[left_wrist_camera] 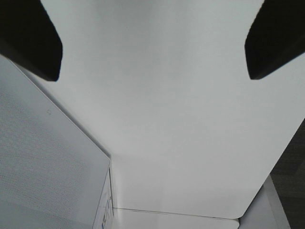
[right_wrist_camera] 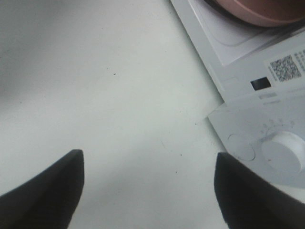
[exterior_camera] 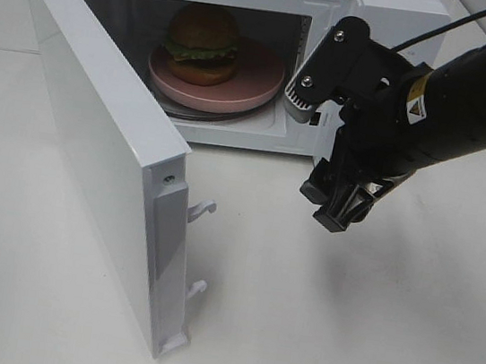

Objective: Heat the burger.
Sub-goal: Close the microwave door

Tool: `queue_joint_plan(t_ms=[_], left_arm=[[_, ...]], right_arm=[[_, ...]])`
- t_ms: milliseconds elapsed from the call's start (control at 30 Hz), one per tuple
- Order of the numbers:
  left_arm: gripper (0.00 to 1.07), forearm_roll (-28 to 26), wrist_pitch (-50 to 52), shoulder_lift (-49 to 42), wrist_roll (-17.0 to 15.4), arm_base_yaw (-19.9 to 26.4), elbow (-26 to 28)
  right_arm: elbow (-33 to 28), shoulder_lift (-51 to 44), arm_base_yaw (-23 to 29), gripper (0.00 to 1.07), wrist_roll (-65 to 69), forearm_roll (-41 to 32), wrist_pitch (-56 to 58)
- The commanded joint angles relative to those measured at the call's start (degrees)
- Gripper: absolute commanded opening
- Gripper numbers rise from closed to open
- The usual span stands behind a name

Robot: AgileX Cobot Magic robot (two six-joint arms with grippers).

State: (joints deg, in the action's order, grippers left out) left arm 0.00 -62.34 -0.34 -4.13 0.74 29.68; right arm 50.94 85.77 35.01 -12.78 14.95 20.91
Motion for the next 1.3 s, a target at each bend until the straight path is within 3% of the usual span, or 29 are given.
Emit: queue_joint_plan(t_ms=[33, 167, 533, 833, 1300], left_arm=[[0.97, 0.0, 0.97, -0.74, 0.0, -0.11, 0.06], [0.97, 0.0, 0.97, -0.74, 0.0, -0.11, 0.06], [0.97, 0.0, 0.97, -0.74, 0.0, -0.11, 0.06], [0.97, 0.0, 0.97, -0.74, 0.0, -0.11, 0.06], [0.97, 0.0, 0.97, -0.74, 0.0, -0.11, 0.06]], right_arm=[[-0.46, -1.43, -0.17, 0.74, 5.56, -0.23, 3.5], [-0.46, -3.21, -0.17, 0.74, 15.3, -0.23, 9.74], [-0.46, -4.47, -0.17, 0.74, 23.78, -0.17, 20.8], [-0.4, -5.39, -0.17, 0.74, 25.67, -1.38, 27.27], [-0.46, -16.33, -0.11, 0.74, 24.24, -3.9, 39.3]])
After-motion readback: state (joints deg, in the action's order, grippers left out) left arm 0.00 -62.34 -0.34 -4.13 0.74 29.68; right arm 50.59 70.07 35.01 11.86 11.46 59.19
